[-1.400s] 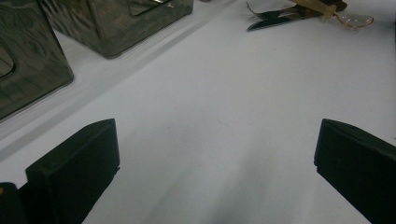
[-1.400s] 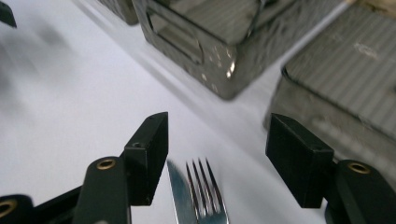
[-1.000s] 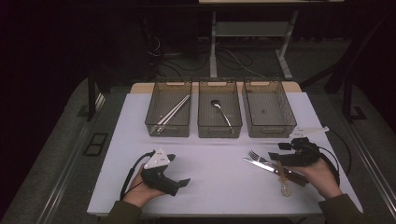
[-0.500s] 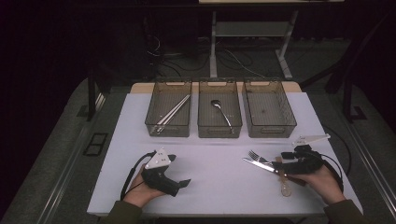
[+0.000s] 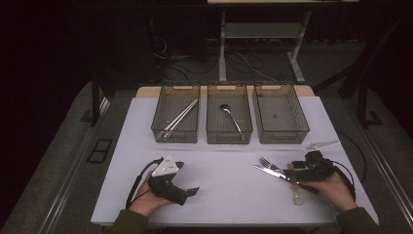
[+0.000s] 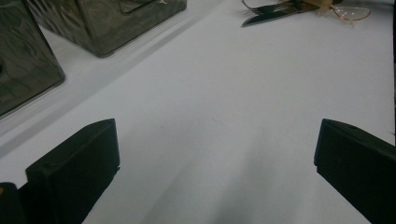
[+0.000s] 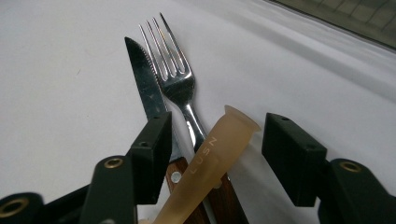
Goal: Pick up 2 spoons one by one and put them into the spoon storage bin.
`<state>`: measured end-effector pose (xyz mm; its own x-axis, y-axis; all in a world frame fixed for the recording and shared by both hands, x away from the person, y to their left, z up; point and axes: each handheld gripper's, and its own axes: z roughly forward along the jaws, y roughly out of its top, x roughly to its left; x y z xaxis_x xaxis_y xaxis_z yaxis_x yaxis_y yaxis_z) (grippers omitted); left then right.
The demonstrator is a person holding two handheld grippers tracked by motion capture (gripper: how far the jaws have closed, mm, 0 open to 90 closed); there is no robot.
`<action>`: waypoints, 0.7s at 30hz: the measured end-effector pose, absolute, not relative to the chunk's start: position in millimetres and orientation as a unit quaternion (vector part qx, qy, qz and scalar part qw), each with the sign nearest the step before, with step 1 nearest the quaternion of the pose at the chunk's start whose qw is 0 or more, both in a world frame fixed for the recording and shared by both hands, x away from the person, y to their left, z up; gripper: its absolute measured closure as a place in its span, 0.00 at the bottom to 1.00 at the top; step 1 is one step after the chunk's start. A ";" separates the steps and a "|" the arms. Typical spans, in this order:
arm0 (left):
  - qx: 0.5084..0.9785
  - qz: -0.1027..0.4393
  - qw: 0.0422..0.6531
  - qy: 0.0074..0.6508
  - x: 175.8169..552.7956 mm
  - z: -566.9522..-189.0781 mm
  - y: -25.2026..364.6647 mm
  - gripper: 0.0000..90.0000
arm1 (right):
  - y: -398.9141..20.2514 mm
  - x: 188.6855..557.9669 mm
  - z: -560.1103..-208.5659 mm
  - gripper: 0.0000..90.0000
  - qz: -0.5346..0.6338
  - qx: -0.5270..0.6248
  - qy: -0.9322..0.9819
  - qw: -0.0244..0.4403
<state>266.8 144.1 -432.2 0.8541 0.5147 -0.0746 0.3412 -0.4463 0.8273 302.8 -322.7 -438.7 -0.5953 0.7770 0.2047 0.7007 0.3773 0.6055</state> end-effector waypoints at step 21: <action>0.847 0.094 0.459 0.252 266.5 -432.2 143.4 0.00 | -322.2 305.5 -438.8 0.72 0.344 0.440 0.828 0.042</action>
